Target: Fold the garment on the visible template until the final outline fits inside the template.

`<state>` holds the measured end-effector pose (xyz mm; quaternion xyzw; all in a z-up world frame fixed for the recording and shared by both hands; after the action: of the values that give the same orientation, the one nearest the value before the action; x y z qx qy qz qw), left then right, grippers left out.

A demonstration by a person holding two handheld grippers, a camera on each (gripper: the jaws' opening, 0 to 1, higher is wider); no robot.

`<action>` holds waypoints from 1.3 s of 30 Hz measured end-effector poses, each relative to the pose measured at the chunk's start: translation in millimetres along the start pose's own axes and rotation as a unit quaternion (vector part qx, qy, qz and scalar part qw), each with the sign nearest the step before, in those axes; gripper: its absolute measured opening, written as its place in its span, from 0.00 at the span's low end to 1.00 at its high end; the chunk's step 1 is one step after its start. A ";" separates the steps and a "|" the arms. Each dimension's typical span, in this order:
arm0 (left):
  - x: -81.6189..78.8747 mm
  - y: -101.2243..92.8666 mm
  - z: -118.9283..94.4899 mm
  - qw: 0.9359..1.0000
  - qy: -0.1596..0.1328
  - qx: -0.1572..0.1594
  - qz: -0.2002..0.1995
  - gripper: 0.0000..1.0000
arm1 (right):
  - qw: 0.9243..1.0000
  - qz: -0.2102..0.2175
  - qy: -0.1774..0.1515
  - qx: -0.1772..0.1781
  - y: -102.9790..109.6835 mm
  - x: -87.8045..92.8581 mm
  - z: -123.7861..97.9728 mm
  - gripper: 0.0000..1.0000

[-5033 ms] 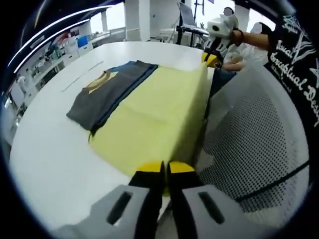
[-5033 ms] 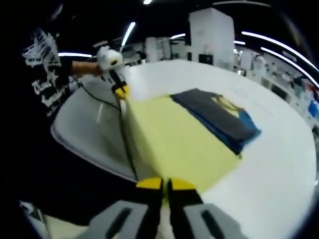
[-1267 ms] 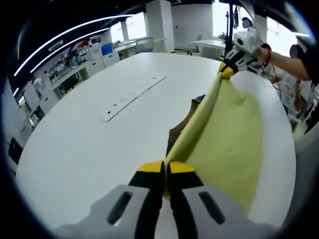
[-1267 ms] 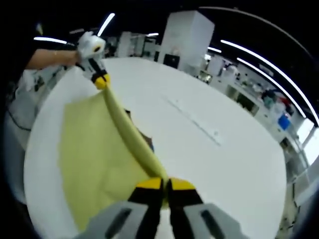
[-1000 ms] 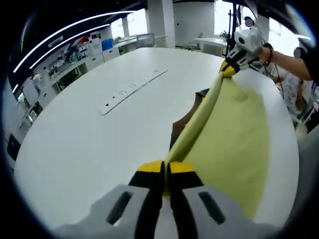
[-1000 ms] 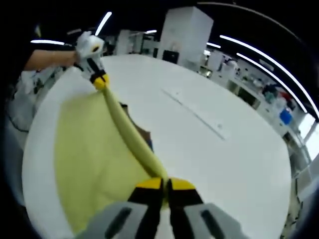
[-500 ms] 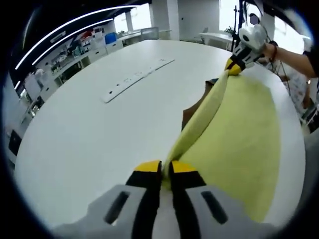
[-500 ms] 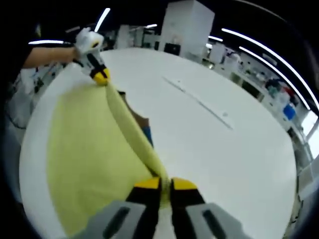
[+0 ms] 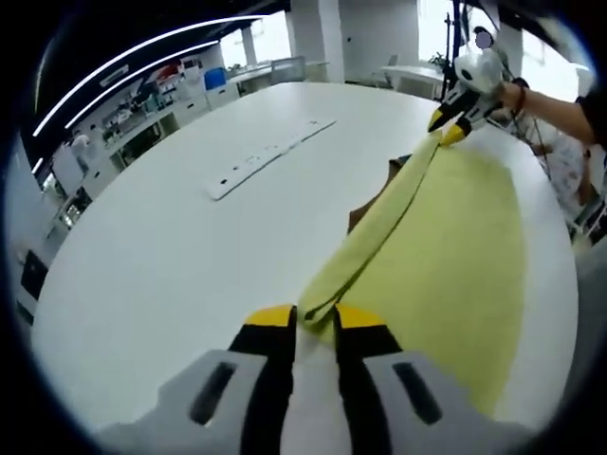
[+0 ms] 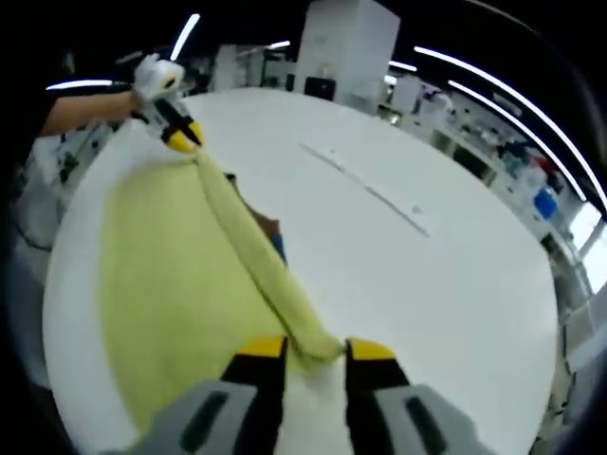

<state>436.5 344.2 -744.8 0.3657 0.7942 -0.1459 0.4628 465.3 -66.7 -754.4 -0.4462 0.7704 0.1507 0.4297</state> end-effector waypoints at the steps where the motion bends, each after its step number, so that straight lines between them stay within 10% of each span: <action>1: 1.0 2.0 1.4 1.000 0.000 0.000 0.002 0.15 | 1.000 0.000 -0.001 0.000 0.7 -0.2 -1.7 0.19; 9: 7.2 6.6 9.7 1.000 0.011 0.000 0.019 0.20 | 1.000 -0.012 -0.004 0.000 -0.7 -0.8 2.4 0.17; 19: 12.4 11.3 16.9 1.000 0.014 -0.016 -0.004 0.01 | 0.999 -0.050 0.011 0.015 -11.0 8.3 8.8 0.00; 29: -10.5 9.4 -8.0 0.999 -0.032 -0.022 -0.032 0.00 | 0.997 0.031 -0.051 0.039 -15.6 -9.6 -7.4 0.00; 39: -12.2 15.0 -16.2 0.994 -0.044 -0.063 -0.078 0.00 | 0.981 0.142 -0.109 0.078 -25.5 -24.6 -11.7 0.00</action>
<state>440.8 358.3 -724.4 0.2662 0.8069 -0.1473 0.5062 485.6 -74.3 -724.1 -0.2783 0.7842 0.1976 0.5183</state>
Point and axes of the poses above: the point that each gripper's makers call its tool centre point, and the gripper's own axes: z roughly forward along the fingers, y roughly to its left, x roughly out of its underside, the point moved 9 cm from there along -z, roughly backward along the fingers, and after that the axes turned 14 degrees about -y, right-handed, at the moved point
